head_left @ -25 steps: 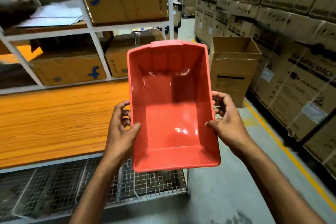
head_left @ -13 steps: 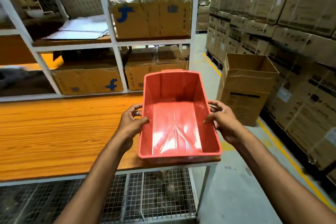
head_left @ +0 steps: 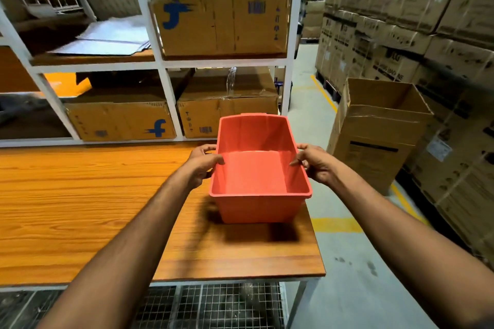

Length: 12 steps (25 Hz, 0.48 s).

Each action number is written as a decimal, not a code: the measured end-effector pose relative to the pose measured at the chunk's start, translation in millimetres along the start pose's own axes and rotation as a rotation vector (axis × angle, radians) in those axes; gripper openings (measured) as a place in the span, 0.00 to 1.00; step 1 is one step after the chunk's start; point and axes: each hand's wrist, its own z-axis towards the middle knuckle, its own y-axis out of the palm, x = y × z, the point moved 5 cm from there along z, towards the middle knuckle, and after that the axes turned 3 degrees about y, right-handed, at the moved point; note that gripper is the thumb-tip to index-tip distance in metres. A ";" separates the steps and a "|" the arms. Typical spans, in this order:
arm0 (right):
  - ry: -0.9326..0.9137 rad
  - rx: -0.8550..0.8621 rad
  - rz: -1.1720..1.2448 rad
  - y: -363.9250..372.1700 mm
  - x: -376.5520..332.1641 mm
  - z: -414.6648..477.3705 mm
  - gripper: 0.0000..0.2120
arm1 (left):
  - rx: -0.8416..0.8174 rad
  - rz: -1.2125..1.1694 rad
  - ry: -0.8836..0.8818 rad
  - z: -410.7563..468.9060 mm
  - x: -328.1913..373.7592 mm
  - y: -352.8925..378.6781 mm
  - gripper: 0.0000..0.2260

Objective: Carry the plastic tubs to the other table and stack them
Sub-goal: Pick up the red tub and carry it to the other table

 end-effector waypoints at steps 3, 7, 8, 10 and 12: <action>0.010 -0.020 -0.006 -0.8 -3.1 29.0 0.33 | 0.041 -0.011 -0.034 25.0 -3.4 6.9 0.20; 0.030 -0.015 -0.035 0.4 0.3 45.4 0.31 | 0.050 0.005 -0.068 45.5 -17.4 10.8 0.23; 0.036 -0.012 -0.032 0.2 2.8 48.4 0.31 | 0.051 0.002 -0.075 48.1 -21.1 11.4 0.24; 0.046 -0.014 -0.013 -1.5 8.2 56.8 0.34 | 0.052 -0.014 -0.076 51.4 -25.8 13.4 0.24; 0.044 -0.018 0.004 -2.1 10.5 62.8 0.35 | 0.058 -0.032 -0.058 53.9 -26.7 15.1 0.24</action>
